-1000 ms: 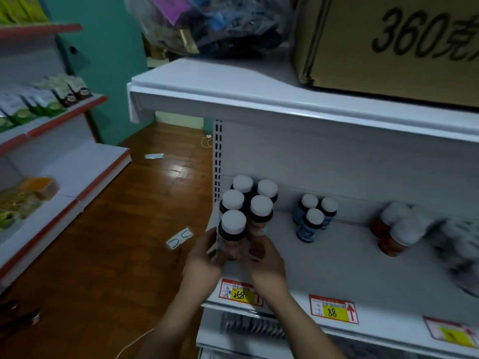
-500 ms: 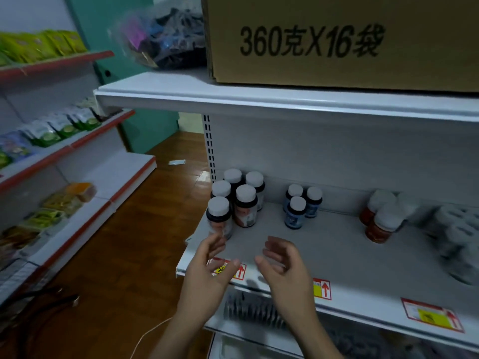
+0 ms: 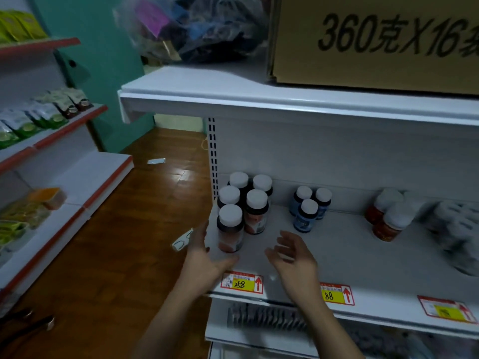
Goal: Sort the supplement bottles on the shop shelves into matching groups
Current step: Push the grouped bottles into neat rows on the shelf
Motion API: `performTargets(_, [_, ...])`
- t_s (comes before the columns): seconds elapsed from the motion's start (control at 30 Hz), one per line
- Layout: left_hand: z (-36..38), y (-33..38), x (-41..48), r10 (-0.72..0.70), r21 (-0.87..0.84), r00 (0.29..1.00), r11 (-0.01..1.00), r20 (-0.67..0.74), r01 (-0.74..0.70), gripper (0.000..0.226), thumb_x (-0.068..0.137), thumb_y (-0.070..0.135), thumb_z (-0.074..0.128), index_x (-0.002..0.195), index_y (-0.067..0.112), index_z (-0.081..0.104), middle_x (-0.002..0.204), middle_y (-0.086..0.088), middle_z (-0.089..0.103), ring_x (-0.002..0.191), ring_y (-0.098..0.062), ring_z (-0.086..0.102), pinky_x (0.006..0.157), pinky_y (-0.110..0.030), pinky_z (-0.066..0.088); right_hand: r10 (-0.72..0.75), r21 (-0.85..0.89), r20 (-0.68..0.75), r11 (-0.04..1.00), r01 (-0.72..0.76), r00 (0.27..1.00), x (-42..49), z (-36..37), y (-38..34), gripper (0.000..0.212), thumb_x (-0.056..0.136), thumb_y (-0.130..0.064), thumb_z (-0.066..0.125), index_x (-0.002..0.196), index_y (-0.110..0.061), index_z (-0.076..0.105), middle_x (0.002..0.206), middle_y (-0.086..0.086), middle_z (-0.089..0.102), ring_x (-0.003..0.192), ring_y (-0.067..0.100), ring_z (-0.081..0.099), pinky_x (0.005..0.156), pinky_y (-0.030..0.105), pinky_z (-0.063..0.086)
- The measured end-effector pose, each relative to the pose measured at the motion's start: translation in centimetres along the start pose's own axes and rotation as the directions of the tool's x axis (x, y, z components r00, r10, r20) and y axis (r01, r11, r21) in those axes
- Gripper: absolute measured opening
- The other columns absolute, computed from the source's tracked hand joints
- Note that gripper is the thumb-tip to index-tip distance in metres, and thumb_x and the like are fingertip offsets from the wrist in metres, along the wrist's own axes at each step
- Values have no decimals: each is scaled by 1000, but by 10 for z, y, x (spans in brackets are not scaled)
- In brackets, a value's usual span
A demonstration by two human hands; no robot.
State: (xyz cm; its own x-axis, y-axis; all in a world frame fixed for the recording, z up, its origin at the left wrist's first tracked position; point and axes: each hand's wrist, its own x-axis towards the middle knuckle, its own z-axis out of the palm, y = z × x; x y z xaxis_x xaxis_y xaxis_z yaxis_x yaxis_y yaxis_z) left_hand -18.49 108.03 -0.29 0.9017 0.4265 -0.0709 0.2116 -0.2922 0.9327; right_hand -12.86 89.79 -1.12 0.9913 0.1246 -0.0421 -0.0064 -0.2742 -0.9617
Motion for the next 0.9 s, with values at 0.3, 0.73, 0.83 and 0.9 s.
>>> performTargets(0.3, [-4, -10, 82, 313, -149, 900, 948, 303, -280, 100, 71, 13, 80, 141, 21, 9, 131, 22, 32, 112, 35, 34, 94, 3, 36, -101, -34, 116, 994, 105, 988, 59, 37, -37, 54, 82, -10, 75, 115, -38, 43, 111, -35, 46, 95, -33, 47, 78, -3, 40])
performTargets(0.73, [8, -25, 98, 284, -172, 885, 957, 370, -235, 127, 64, -4, 84, 143, 38, -6, 139, 27, 31, 121, 27, 35, 99, -1, 34, -164, -91, 265, 977, 194, 950, 108, 34, -22, 77, 84, -6, 71, 140, -35, 27, 131, -27, 45, 114, -25, 45, 92, 2, 39])
performTargets(0.83, [13, -30, 98, 289, -172, 877, 955, 384, -240, 126, 62, 4, 85, 151, 11, -4, 131, 30, 46, 120, 16, 46, 104, -15, 41, -170, -116, 286, 971, 210, 943, 110, 30, -21, 76, 83, 0, 70, 130, -43, 27, 128, -29, 43, 110, -27, 45, 91, 1, 40])
performTargets(0.9, [17, -28, 97, 306, -157, 873, 951, 380, -265, 121, 62, -2, 84, 148, 10, 0, 117, 40, 55, 112, 15, 52, 98, -16, 47, -185, -103, 298, 969, 224, 936, 110, 28, -22, 76, 84, -2, 70, 127, -48, 27, 128, -31, 42, 110, -29, 44, 91, 2, 39])
